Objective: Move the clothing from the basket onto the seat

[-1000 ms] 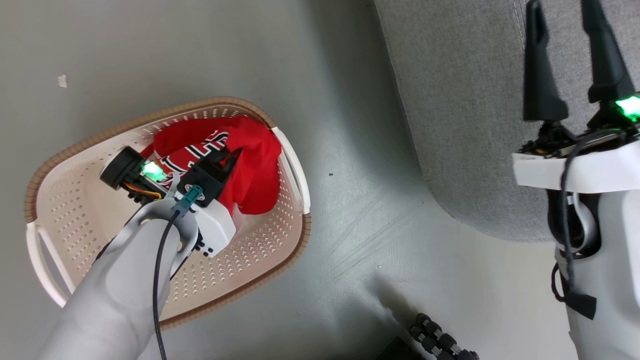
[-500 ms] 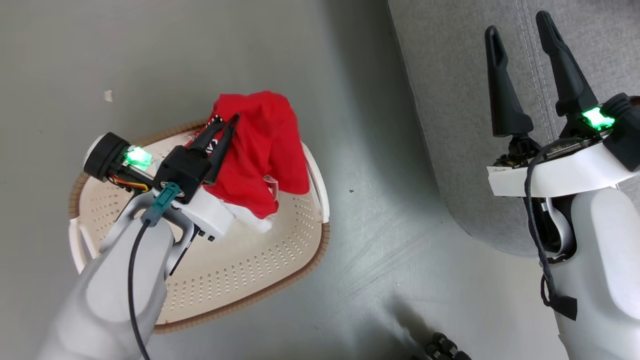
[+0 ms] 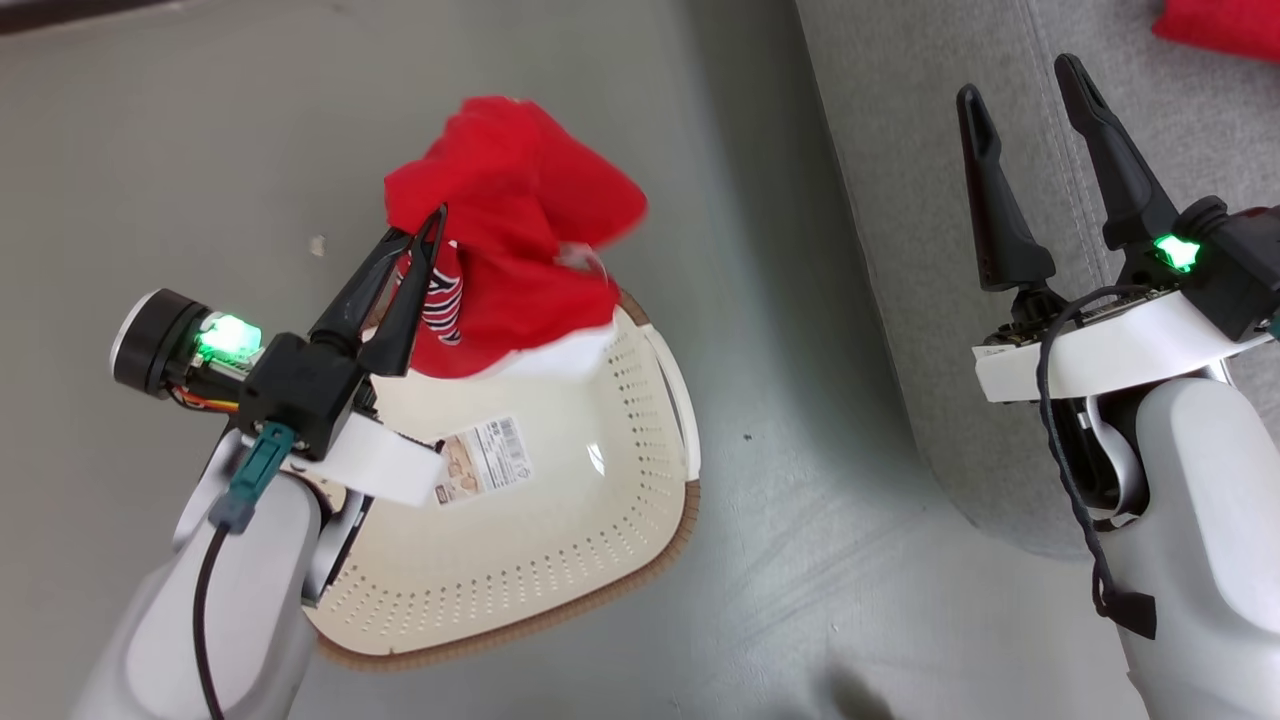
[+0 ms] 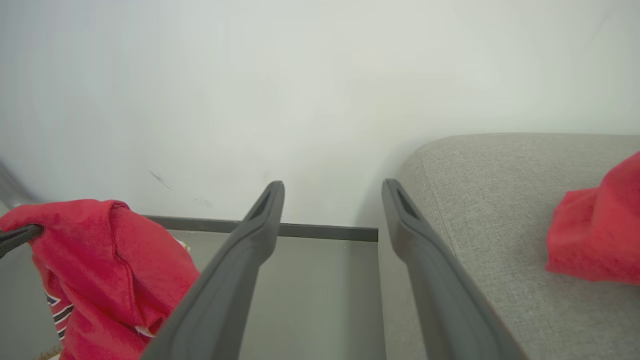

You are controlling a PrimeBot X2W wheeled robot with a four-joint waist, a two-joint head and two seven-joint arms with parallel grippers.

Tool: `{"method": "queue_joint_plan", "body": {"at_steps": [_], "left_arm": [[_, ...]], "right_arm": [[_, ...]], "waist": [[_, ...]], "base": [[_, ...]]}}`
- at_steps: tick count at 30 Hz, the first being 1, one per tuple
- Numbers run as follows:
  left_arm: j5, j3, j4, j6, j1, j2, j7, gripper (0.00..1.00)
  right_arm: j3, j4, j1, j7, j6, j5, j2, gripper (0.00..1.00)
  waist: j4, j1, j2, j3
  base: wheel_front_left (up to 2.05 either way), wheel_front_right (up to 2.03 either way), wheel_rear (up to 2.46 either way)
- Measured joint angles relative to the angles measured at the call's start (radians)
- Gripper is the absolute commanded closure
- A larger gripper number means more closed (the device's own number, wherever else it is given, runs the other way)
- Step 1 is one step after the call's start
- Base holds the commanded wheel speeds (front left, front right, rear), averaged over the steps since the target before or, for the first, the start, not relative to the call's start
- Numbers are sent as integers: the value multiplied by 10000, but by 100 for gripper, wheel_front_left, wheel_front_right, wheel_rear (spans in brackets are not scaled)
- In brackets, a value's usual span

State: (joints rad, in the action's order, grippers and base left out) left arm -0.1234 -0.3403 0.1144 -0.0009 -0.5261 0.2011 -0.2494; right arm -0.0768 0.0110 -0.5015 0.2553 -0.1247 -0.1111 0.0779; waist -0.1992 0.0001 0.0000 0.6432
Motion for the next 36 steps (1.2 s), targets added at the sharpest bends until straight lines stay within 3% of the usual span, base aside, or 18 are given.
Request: {"method": "queue_joint_plan", "body": {"at_steps": [11,19,36], "left_arm": [[-48,196,-1641,58,477,98,-2,100],[-174,309,-2075,-125,801,140,-31,100],[-351,211,-2383,-780,1040,428,-35,100]], "right_arm": [[-435,132,5,0,0,88,274,0],[-472,288,170,0,0,69,368,0],[-2399,485,1479,0,0,-846,938,0]], "waist": [[428,0,0,-1157],[658,0,0,-2114],[1002,0,0,-4247]], "base": [[0,0,0],[0,0,0],[0,0,0]]}}
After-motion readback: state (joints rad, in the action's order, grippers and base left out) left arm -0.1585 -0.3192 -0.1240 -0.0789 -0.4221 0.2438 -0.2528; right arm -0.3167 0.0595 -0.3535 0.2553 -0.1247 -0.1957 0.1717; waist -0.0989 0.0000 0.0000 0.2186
